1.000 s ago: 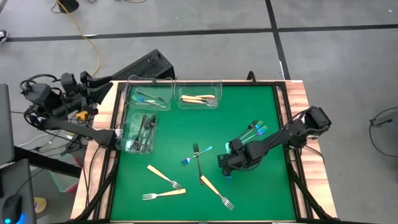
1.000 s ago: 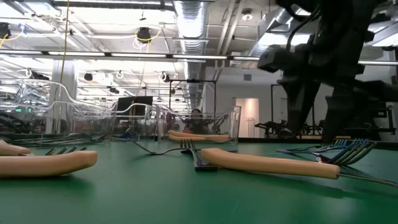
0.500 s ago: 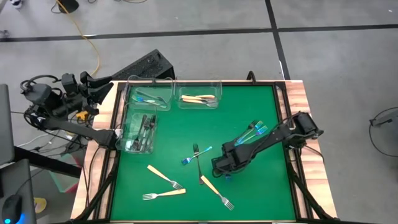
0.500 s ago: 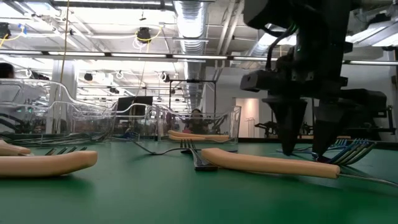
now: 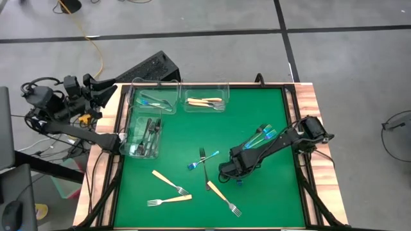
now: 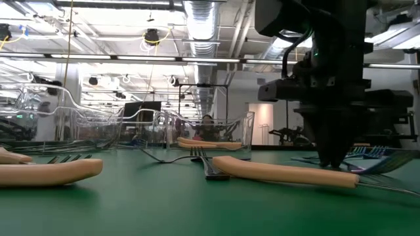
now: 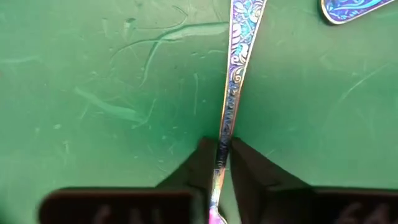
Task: Sort silverware by color (type)
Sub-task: Put the iridescent fork into the top left transparent bin
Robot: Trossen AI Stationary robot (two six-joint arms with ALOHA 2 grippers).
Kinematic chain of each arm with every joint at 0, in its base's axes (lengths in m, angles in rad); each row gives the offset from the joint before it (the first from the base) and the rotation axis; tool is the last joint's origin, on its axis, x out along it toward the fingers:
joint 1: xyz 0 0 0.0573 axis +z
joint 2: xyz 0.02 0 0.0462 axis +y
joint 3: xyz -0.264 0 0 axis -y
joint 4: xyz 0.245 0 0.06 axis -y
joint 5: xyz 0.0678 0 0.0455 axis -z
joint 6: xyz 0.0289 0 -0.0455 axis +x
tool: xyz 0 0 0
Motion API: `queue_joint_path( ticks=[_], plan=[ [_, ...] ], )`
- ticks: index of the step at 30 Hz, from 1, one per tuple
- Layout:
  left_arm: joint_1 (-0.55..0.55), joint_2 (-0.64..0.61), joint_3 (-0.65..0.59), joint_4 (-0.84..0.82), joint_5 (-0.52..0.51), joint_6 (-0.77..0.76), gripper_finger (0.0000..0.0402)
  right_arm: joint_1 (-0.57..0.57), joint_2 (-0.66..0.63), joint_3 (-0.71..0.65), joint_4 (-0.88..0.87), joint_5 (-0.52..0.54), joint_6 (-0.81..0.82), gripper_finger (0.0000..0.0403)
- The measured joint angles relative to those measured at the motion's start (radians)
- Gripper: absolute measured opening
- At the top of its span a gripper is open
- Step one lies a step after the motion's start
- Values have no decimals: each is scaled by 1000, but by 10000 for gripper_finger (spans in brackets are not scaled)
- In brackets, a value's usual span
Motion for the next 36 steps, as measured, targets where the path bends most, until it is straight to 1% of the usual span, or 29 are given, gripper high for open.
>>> queue_joint_path(
  ticks=[3,5,10,15,19,21,25,31,36],
  plan=[
    [0,0,0,0,0,0,153,0,-1,0,0,-1,-1,28],
    [0,0,0,-6,0,0,153,0,-5,0,5,-1,-3,12],
    [0,0,0,-26,1,-8,153,1,-3,18,15,-4,-18,13],
    [0,0,0,-32,1,-8,153,-26,-2,80,18,-7,-120,10],
    [0,0,0,-47,1,-9,153,-64,-2,138,10,38,-205,9],
    [0,0,0,-52,1,-9,153,-84,-2,171,11,68,-257,9],
    [0,0,0,-53,1,-27,153,-132,-2,249,10,87,-388,9],
    [0,0,0,-69,1,-45,153,-202,-4,375,9,164,-572,9],
    [0,0,0,-69,1,-45,153,-252,-4,474,37,191,-722,9]
  ],
)
